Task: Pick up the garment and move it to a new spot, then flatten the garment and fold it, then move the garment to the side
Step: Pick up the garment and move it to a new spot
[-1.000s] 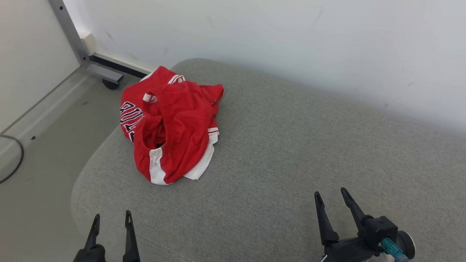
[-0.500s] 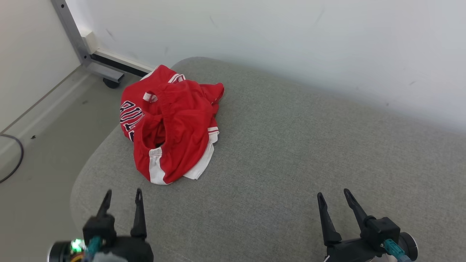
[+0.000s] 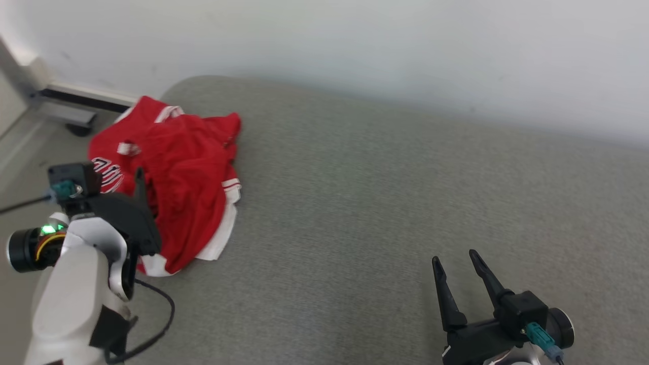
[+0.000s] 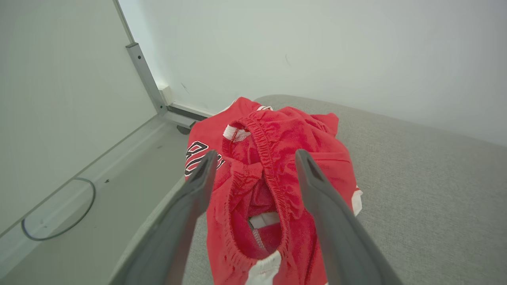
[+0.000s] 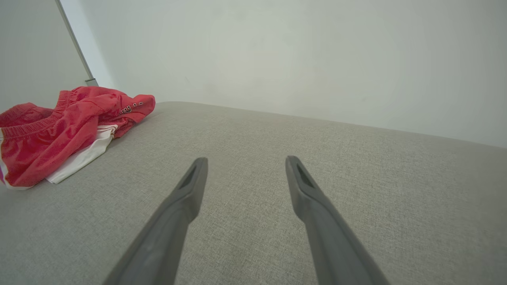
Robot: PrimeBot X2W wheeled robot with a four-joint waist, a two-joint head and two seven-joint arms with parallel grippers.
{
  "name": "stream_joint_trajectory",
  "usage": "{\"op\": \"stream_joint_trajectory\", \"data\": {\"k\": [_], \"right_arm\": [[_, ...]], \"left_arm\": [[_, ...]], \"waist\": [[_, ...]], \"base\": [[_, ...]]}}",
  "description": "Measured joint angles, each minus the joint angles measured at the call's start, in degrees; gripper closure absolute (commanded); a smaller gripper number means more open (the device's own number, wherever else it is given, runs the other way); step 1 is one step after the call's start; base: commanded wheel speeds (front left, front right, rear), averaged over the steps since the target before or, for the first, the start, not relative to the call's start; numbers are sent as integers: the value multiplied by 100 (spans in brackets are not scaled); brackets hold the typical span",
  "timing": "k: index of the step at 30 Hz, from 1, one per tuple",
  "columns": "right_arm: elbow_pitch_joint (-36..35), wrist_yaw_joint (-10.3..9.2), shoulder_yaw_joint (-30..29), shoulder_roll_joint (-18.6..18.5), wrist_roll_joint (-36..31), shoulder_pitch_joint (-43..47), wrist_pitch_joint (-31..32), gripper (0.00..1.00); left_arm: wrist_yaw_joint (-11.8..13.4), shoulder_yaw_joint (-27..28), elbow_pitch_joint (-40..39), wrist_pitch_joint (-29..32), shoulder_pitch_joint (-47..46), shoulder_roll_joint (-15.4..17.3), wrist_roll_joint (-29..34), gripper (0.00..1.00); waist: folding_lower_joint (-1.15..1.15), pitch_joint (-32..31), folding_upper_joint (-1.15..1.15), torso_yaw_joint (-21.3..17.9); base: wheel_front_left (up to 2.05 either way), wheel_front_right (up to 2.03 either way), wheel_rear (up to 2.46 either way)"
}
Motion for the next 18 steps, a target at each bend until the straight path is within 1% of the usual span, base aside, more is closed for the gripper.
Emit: {"op": "stream_joint_trajectory", "data": {"k": [5, 9, 11, 14, 18], "right_arm": [[-47, 0, 12, -1, -137, -78, 0, 0], [-125, -1, 22, -5, -172, -142, 21, 0], [-157, -1, 19, -5, -183, -161, 26, 0], [-199, -1, 33, -5, -183, -193, 27, 0], [-222, 0, 91, -8, -182, -223, 26, 0]], "left_arm": [[11, 163, 502, 666, -436, 160, -233, 0], [79, 269, 875, 1090, -536, 417, -302, 0], [109, 321, 1066, 1287, -538, 497, -364, 0], [134, 382, 1234, 1415, -547, 637, -410, 0], [289, 332, 1452, 1525, -547, 826, -348, 0]], "waist": [[0, 190, 0, -495], [1, 375, 0, -895], [1, 473, 0, -1087], [1, 627, 0, -1345], [1, 828, 0, -1628]], "base": [[0, 0, 0], [0, 0, 0], [0, 0, 0], [0, 0, 0], [0, 0, 0]]}}
